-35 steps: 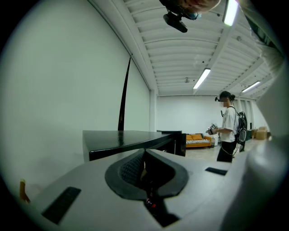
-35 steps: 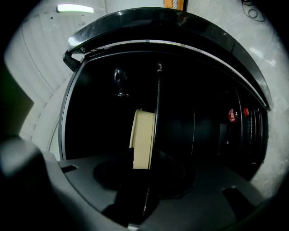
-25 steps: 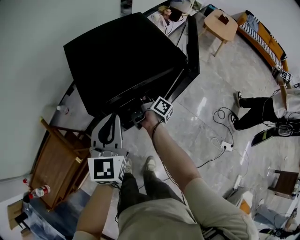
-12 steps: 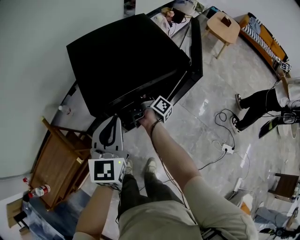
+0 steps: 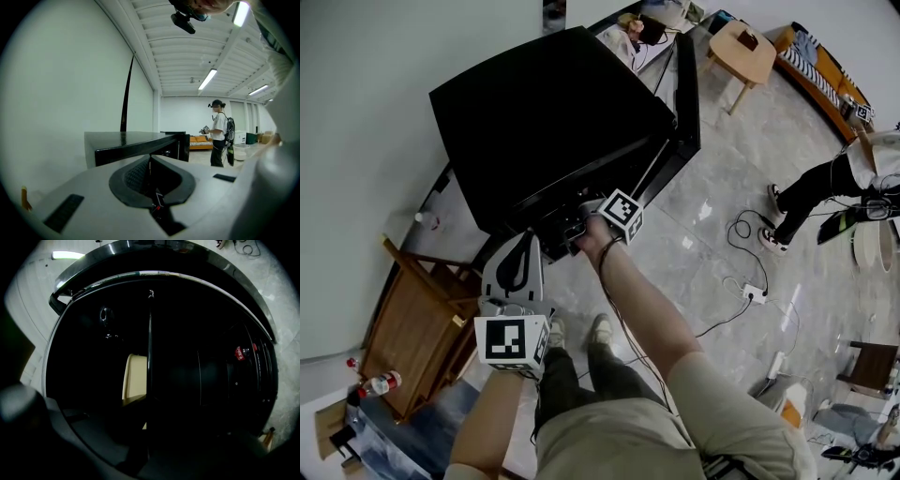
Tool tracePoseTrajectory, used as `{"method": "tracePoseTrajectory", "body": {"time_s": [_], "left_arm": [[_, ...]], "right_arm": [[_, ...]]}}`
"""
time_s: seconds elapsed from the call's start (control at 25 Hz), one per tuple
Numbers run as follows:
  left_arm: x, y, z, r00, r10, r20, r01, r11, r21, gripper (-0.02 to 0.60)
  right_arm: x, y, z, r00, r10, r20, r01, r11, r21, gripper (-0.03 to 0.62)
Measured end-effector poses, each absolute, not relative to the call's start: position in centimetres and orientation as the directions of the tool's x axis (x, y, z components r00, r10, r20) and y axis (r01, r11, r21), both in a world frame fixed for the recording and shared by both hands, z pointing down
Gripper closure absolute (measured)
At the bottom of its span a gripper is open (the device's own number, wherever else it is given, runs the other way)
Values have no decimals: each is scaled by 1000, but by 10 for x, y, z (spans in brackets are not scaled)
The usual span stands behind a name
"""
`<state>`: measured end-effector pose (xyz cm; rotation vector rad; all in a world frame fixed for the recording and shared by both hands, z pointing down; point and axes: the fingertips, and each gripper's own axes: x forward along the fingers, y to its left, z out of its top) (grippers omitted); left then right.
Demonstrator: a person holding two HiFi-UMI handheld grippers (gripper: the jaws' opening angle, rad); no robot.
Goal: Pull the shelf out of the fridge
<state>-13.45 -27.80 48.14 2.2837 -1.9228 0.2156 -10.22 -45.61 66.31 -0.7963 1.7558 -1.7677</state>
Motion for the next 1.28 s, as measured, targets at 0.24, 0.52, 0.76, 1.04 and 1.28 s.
{"method": "tracePoseTrajectory", "body": {"time_s": [0.24,0.52,0.76,1.04,1.28], "left_arm": [[-133,-274,481,179,-961,209,-984,-180,19,574],[-129,-267,481,192,-957,219,-981,-193,19,574],[-124,-263,481,199,-953,227,-979,-202,10,574],[-120,-258,480,211,-950,232,-977,-214,10,574],[-119,-255,476,214,-948,235,-976,-219,5,574]], "right_arm": [[-94,-445,664,-694,-718,52,-39,-34,-999,591],[-84,-432,663,-696,-715,56,-43,-36,-998,591],[-77,-425,663,-696,-715,60,-49,-35,-998,591],[-70,-411,662,-692,-718,67,-48,-47,-998,591],[-62,-400,659,-692,-719,68,-50,-47,-998,591]]}}
